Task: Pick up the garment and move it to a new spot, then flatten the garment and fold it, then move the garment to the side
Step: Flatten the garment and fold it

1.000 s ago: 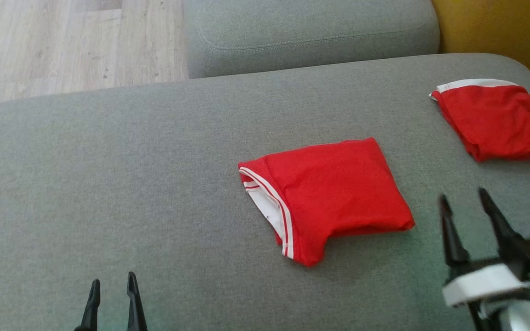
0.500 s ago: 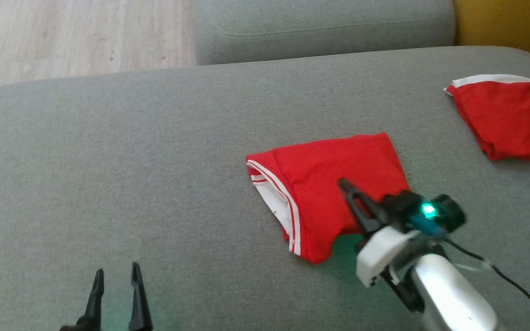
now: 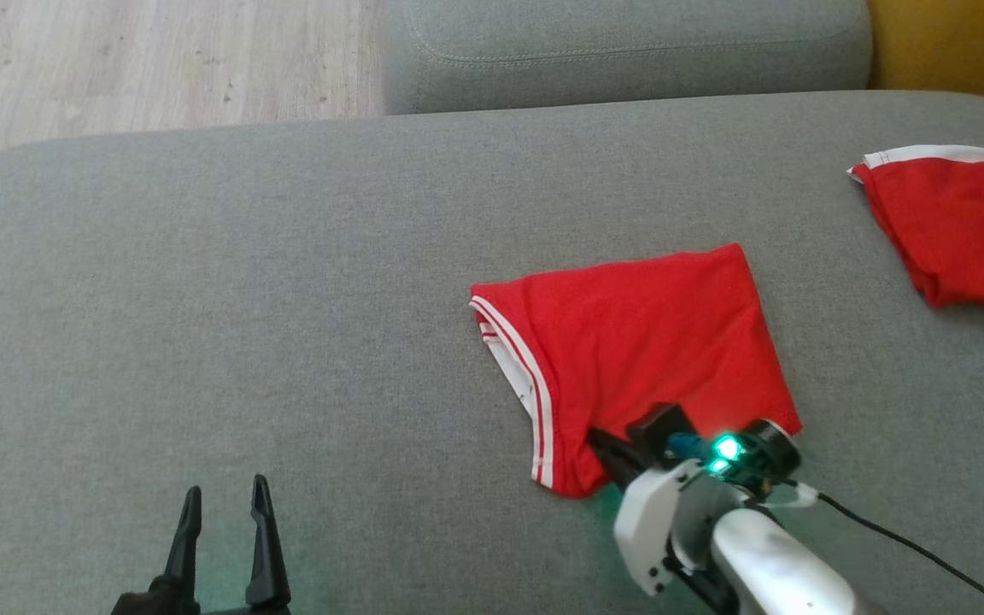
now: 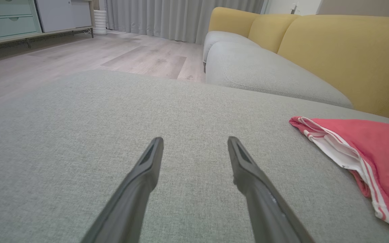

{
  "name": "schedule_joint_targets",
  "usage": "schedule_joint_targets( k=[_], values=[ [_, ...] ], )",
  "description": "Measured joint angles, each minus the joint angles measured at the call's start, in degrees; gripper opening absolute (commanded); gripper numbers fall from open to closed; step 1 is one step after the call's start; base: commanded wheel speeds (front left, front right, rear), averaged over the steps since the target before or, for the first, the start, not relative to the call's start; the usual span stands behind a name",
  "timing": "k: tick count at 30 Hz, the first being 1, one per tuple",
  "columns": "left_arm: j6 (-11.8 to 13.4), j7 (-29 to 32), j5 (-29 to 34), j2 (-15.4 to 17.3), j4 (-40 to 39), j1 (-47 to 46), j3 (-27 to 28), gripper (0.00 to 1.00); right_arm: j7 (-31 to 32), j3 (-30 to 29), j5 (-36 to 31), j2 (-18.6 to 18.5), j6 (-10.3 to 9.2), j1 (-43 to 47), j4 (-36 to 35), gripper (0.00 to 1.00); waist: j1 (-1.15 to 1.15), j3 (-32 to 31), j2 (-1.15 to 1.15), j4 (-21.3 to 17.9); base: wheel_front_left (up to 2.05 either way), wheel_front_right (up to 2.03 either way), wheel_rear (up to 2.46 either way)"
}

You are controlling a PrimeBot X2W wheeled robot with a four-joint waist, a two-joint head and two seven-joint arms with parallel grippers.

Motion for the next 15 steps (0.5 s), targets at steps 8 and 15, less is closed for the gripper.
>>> schedule_joint_targets(
  k=[8,15],
  values=[
    [0.0,0.0,0.2,0.0,0.0,0.0,0.1,1.00,-1.6,2.9,1.5,1.6,0.00,-1.8,2.3,0.00,0.00,-0.1,0.00,-0.2,0.00,0.00,0.00],
    [0.0,0.0,0.3,0.0,-0.2,0.0,1.0,1.00,-5.9,-4.8,2.2,2.2,0.01,-1.8,-0.5,0.35,0.00,-0.6,0.00,-2.1,0.00,0.00,0.00]
  ],
)
